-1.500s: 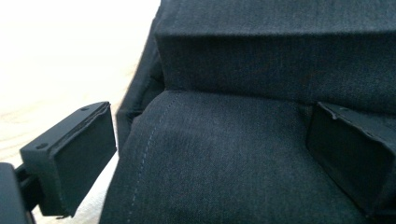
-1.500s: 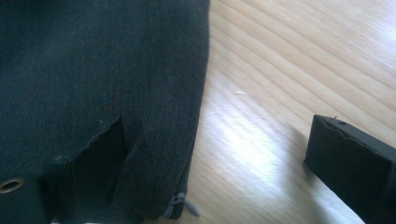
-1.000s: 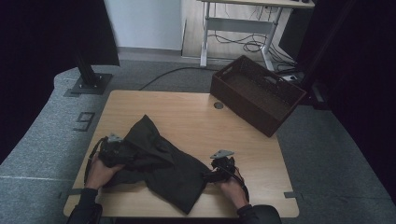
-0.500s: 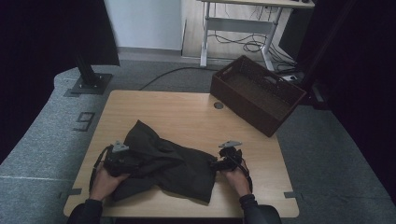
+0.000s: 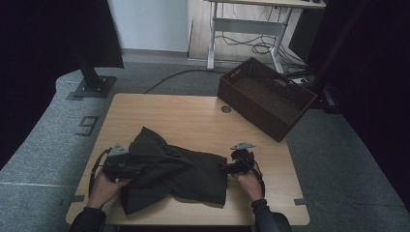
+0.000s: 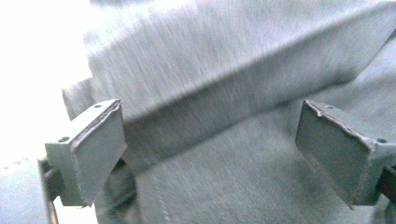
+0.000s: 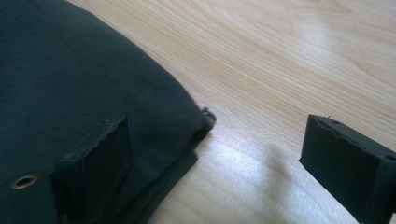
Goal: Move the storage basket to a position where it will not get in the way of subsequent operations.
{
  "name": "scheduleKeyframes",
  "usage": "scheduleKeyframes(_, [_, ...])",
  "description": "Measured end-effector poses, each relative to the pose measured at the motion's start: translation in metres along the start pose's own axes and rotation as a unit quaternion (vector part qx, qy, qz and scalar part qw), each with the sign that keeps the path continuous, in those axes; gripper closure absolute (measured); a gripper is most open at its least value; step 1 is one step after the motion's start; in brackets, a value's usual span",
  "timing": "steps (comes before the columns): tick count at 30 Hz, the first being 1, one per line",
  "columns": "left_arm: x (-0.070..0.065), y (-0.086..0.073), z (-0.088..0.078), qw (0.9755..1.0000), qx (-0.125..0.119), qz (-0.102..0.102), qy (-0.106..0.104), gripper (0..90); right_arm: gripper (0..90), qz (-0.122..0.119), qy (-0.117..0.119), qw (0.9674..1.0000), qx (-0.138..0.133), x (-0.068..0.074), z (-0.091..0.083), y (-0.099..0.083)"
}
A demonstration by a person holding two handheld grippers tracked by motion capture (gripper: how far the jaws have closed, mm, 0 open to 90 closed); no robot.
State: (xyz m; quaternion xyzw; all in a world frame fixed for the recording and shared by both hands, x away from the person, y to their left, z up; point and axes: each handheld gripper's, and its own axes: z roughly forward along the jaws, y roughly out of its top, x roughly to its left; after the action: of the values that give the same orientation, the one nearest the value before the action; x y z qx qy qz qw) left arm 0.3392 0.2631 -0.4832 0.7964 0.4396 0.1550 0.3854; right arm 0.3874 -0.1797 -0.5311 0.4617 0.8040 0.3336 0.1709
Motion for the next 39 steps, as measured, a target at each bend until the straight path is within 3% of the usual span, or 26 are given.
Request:
scheduleKeyframes(6, [0.010, 0.028, -0.011, 0.9995, -0.018, 0.014, 0.023, 7.4, 9.1, -0.015, 0.016, 0.9997, -0.007, 0.012, -0.023, -0.007])
scheduleKeyframes(12, [0.024, 0.053, 0.009, 0.9993, -0.011, 0.027, 0.023, 7.8, 10.4, -0.018, 0.036, 0.9992, -0.003, 0.022, -0.039, -0.022])
scheduleKeyframes(16, [0.033, 0.059, 0.029, 0.9993, 0.007, 0.028, 0.024, 7.7, 10.7, -0.023, 0.049, 0.9985, -0.007, 0.031, -0.047, -0.031])
scheduleKeyframes(21, [0.037, 0.051, 0.052, 0.9986, 0.039, 0.027, 0.024, 7.8, 10.6, -0.042, 0.069, 0.9967, -0.005, 0.046, -0.050, -0.038])
scheduleKeyframes(27, [0.036, 0.031, 0.070, 0.9950, 0.080, 0.042, 0.043, 8.6, 7.1, -0.049, 0.045, 0.9977, 0.013, 0.051, -0.042, -0.044])
scheduleKeyframes(31, [0.034, 0.021, 0.074, 0.9952, 0.083, 0.029, 0.042, 8.6, 5.1, -0.071, 0.019, 0.9968, 0.029, 0.055, -0.032, -0.046])
scheduleKeyframes(35, [0.031, 0.015, 0.072, 0.9954, 0.082, 0.025, 0.043, 8.7, 3.8, -0.071, 0.009, 0.9969, 0.033, 0.052, -0.029, -0.045])
scheduleKeyframes(39, [0.026, 0.008, 0.066, 0.9958, 0.076, 0.029, 0.043, 8.7, 3.8, -0.057, -0.003, 0.9979, 0.030, 0.042, -0.025, -0.042])
